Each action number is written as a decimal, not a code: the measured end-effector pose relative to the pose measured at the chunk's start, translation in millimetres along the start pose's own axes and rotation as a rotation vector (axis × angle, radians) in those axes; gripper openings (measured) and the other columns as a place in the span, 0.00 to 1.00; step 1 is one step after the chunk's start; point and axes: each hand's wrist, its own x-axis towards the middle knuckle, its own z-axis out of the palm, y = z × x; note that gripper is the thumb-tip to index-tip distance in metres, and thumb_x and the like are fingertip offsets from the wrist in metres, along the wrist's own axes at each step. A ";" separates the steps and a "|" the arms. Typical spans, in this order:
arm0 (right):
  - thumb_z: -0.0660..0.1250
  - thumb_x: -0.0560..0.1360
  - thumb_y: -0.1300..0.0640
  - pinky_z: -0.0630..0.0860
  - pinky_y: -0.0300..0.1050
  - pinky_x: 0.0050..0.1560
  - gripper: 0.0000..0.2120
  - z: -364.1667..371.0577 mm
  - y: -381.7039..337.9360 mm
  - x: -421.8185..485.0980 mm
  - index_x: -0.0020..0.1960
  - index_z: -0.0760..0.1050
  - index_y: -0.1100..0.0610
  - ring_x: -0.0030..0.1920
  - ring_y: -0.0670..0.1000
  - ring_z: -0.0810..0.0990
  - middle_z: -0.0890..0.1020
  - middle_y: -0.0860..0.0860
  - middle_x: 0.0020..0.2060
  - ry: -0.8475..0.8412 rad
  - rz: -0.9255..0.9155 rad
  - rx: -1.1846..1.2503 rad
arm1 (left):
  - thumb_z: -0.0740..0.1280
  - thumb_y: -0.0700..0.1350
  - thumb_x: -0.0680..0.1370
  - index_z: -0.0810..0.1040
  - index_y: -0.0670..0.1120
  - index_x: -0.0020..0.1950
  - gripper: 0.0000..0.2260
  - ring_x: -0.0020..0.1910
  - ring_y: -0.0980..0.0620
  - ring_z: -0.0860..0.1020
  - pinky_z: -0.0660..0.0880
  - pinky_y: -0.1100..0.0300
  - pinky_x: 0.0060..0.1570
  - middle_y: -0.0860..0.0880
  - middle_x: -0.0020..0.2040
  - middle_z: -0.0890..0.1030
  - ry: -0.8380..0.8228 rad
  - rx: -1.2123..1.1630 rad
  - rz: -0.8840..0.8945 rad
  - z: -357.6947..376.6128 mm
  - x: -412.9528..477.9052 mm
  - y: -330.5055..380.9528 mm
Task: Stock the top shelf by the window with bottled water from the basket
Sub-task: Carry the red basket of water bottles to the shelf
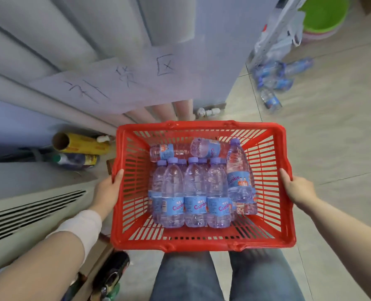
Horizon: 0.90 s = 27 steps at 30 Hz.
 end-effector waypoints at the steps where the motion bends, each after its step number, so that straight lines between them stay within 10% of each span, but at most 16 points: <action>1: 0.48 0.79 0.41 0.70 0.53 0.60 0.31 -3.7 16.0 0.2 0.56 0.77 0.65 0.58 0.66 0.75 0.79 0.66 0.56 0.003 0.014 0.027 | 0.54 0.56 0.80 0.79 0.41 0.55 0.22 0.48 0.44 0.78 0.68 0.58 0.46 0.42 0.46 0.80 -0.012 0.014 0.024 7.2 -5.4 11.5; 27: 0.46 0.79 0.40 0.70 0.56 0.58 0.33 -212.2 389.7 95.2 0.56 0.76 0.67 0.57 0.68 0.75 0.78 0.70 0.54 0.261 0.376 0.379 | 0.54 0.55 0.80 0.80 0.41 0.54 0.22 0.57 0.42 0.76 0.67 0.56 0.50 0.41 0.51 0.81 -0.210 0.366 0.509 301.1 -136.1 407.3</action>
